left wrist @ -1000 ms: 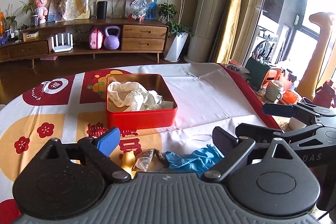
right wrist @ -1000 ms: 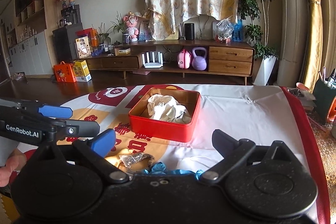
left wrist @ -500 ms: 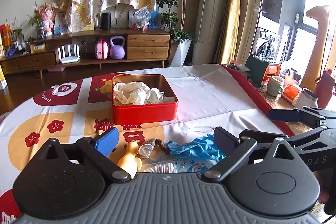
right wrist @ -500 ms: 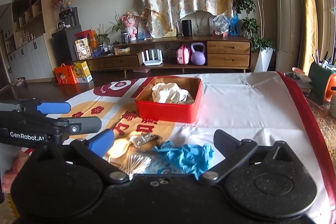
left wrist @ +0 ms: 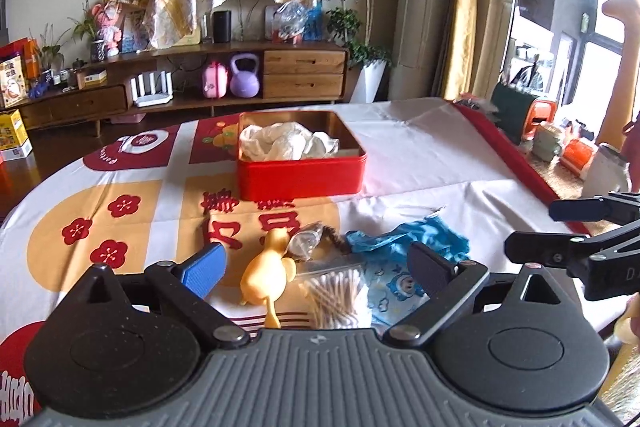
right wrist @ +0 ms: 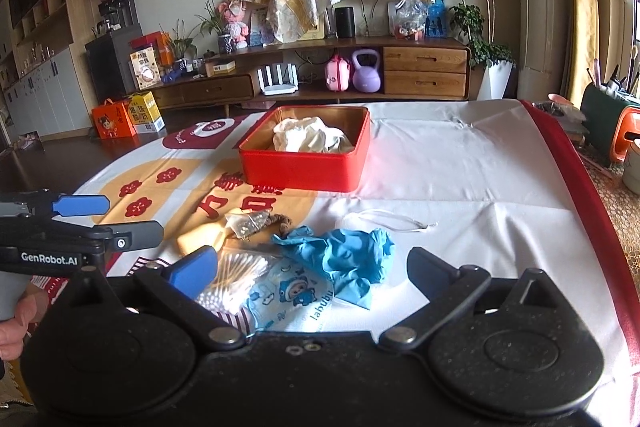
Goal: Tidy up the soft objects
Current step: 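Grasp the yellow rubber duck with the left tool while the right tool grasps the blue gloves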
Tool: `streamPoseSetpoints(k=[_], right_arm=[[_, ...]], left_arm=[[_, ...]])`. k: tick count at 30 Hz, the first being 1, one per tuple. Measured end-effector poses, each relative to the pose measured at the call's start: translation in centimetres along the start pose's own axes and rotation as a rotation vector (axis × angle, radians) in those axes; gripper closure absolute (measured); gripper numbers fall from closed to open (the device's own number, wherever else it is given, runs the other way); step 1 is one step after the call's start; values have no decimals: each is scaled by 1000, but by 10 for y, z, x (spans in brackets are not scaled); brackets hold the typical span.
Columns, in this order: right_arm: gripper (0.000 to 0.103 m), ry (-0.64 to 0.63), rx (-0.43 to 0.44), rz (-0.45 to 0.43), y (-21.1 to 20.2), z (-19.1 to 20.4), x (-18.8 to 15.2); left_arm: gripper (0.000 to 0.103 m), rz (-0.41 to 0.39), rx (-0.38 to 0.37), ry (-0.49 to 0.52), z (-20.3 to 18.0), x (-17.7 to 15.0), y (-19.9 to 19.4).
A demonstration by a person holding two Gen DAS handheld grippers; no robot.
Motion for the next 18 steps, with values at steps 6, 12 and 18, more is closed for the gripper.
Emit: streamPoseSetpoints(k=[6,12,18], right_arm=[[3,-5,-28,39,22,-8,-4],[5,26,-61,93,54,-23,-4],[7,28,-90,136,86,-32,-2]], left_arm=[[5,69,55,-24,12,-10,26],[5,106,45,-31,22,-18,54],[5,170,40,-48,31,-27,88]])
Point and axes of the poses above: each gripper's, at about its wrist camera, not at the fingertips, and y roughly the way its jaws point, z to its left, x to its top, the point moved 4 cm from there along y, roughly the way its jaws point, and after that the axes turned 13 degrees about y, right-handed, at the moved point
